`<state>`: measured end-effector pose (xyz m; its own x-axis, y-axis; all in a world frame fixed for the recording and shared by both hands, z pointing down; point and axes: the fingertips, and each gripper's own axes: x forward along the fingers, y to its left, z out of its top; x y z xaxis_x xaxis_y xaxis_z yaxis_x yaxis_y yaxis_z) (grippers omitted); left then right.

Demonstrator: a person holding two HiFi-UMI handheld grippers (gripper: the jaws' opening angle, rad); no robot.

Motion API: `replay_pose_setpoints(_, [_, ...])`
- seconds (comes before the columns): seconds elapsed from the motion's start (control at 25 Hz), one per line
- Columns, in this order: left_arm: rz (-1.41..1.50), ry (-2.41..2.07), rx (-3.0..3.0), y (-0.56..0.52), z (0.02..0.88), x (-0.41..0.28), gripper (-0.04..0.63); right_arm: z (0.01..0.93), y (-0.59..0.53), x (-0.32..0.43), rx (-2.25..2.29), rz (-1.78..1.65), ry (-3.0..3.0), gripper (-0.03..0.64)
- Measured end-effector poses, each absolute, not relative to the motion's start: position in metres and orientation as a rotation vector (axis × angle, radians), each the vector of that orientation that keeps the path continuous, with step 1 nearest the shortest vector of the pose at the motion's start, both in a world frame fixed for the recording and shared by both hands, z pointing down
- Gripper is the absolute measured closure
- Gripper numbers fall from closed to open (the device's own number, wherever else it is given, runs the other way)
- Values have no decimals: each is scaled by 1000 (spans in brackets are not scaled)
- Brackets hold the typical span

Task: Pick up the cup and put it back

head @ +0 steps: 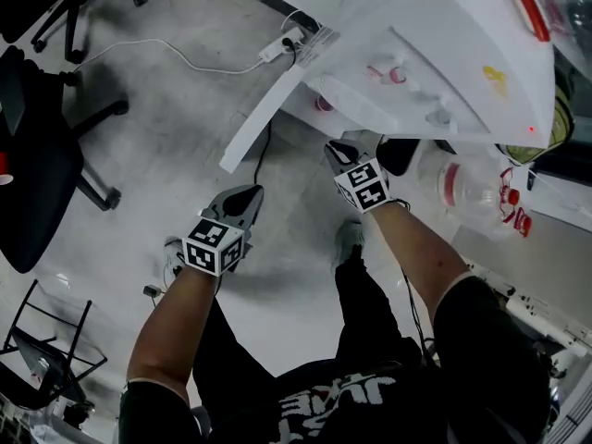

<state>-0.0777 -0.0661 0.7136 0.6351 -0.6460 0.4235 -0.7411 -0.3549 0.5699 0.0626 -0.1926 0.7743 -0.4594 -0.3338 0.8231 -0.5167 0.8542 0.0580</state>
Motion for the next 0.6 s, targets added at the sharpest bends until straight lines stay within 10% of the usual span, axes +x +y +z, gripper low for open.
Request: replay_pose_setpoints(0.6, [243, -1098, 2234, -121, 808, -18, 588, 910, -246, 80, 608, 90, -1981, 477])
